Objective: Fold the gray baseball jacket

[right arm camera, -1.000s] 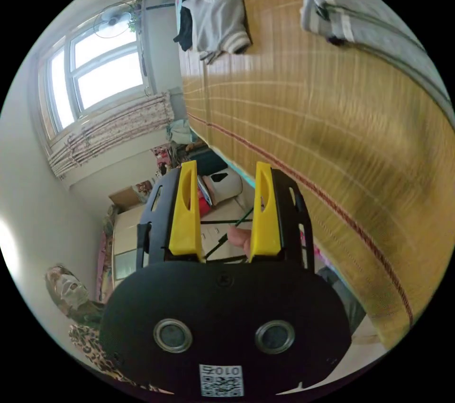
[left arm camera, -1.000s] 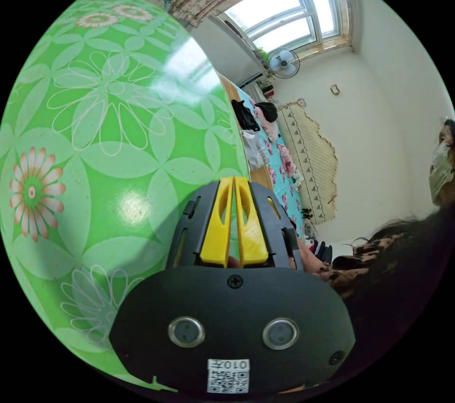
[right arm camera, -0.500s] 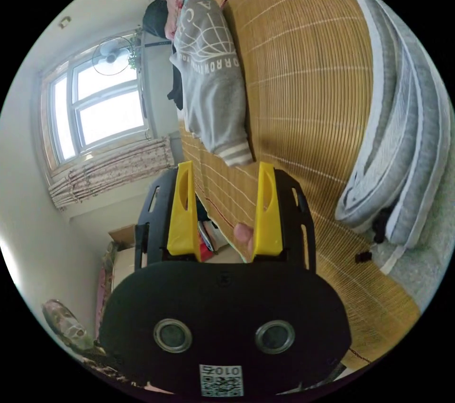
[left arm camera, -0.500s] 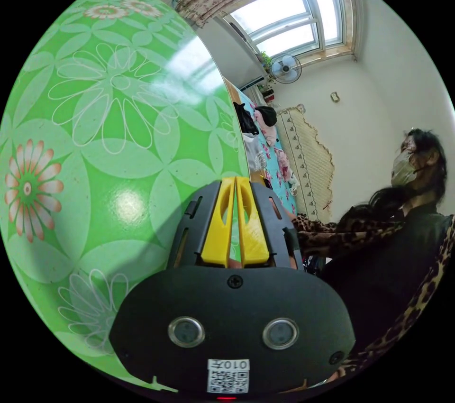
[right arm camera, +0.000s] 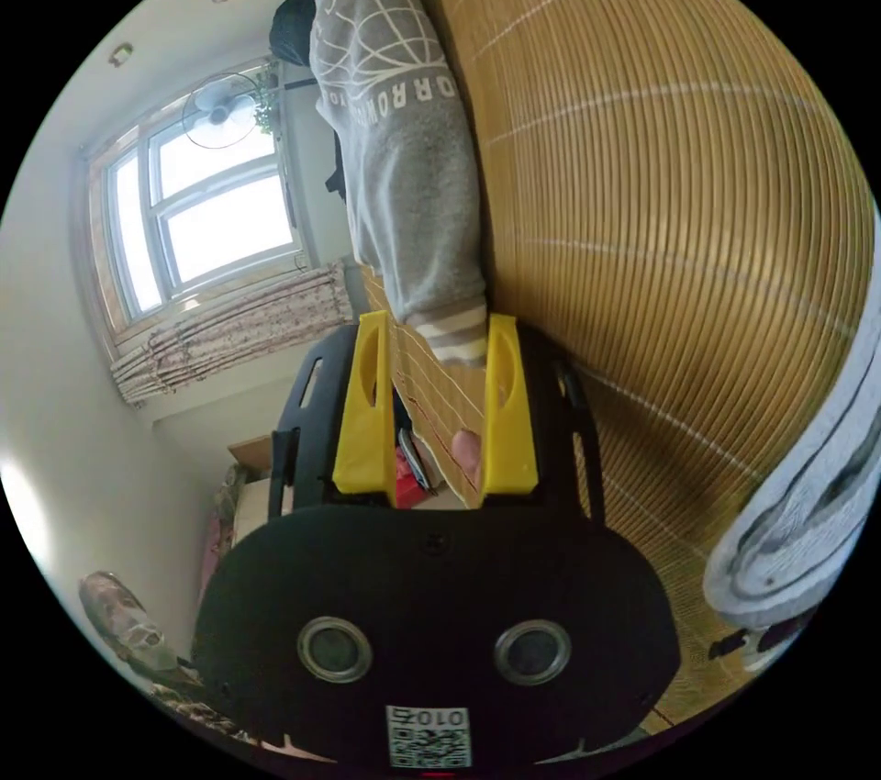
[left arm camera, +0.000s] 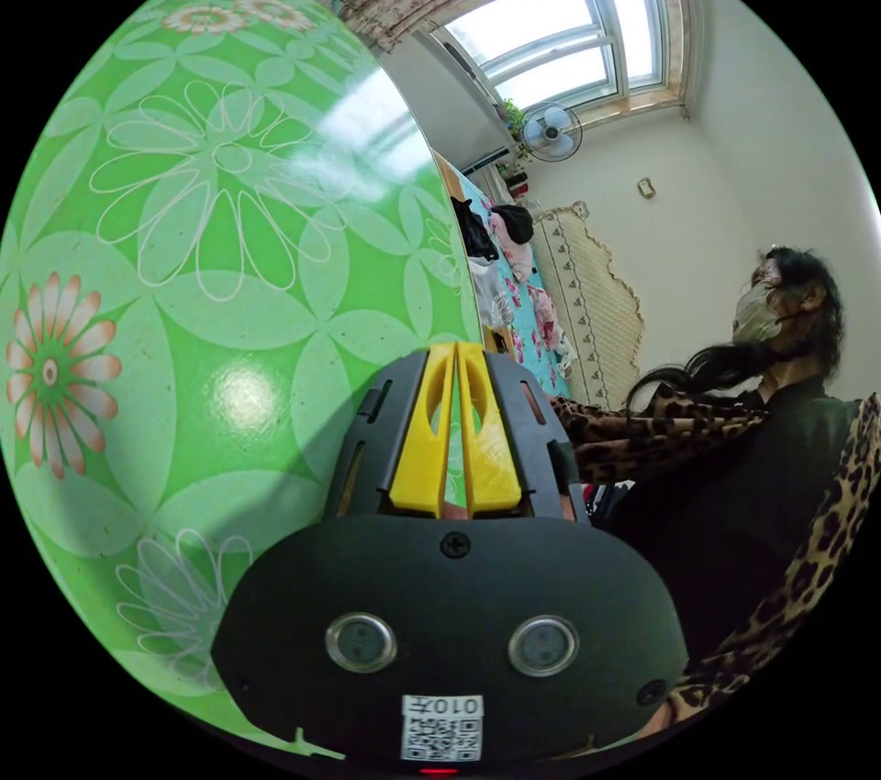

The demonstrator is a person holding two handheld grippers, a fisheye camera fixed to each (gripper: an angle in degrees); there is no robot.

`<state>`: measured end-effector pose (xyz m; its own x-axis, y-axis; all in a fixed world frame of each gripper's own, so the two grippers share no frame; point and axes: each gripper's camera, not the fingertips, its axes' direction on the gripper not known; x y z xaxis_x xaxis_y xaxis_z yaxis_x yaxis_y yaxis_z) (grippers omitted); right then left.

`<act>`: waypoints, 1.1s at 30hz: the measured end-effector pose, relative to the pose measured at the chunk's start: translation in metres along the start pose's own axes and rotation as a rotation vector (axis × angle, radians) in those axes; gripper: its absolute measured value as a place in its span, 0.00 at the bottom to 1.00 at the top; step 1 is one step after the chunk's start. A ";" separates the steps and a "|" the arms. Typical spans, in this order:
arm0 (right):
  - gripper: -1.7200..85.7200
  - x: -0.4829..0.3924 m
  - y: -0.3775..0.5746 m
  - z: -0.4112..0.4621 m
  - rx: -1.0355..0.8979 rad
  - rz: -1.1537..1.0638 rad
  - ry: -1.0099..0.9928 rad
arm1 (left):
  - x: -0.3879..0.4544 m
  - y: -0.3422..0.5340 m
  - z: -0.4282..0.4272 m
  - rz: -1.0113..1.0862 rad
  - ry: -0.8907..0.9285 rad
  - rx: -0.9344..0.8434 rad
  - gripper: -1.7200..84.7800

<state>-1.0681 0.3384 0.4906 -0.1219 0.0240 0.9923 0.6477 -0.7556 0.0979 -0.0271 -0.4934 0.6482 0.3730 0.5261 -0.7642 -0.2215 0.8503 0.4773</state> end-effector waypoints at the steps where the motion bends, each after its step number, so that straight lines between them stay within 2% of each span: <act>1: 0.13 -0.001 0.000 0.000 -0.004 0.007 0.027 | -0.001 0.001 -0.001 0.000 0.000 0.000 0.02; 3: 0.08 -0.005 0.006 -0.002 -0.007 0.010 0.041 | -0.002 0.002 -0.002 0.000 0.000 0.000 0.02; 8: 0.07 -0.008 0.043 -0.022 -0.022 -0.036 -0.053 | -0.004 0.006 -0.005 0.001 -0.003 0.003 0.02; 10: 0.07 -0.008 0.063 -0.026 -0.082 -0.062 -0.008 | -0.006 0.008 -0.006 -0.002 0.000 0.003 0.02; 15: 0.07 0.008 0.157 -0.004 -0.384 -0.092 0.123 | -0.010 0.010 -0.009 -0.009 0.009 0.000 0.02; 20: 0.06 0.051 0.234 0.008 -0.590 -0.026 0.306 | -0.012 0.012 -0.011 -0.010 0.009 0.002 0.02; 23: 0.06 0.072 0.266 -0.004 -0.615 0.035 0.333 | -0.014 0.013 -0.013 -0.014 0.014 0.001 0.02; 28: 0.06 0.070 0.289 -0.047 -0.576 -0.002 0.447 | -0.017 0.014 -0.015 -0.019 0.021 0.001 0.02; 31: 0.06 0.066 0.294 -0.073 -0.579 -0.061 0.650 | -0.020 0.015 -0.016 -0.028 0.030 0.000 0.02; 33: 0.06 0.056 0.298 -0.078 -0.639 -0.164 0.963 | -0.021 0.015 -0.017 -0.033 0.036 -0.001 0.02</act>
<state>-0.9412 0.0635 0.5694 -0.8671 -0.1475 0.4758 0.1082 -0.9881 -0.1091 -0.0533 -0.4918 0.6644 0.3473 0.4981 -0.7945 -0.2102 0.8670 0.4517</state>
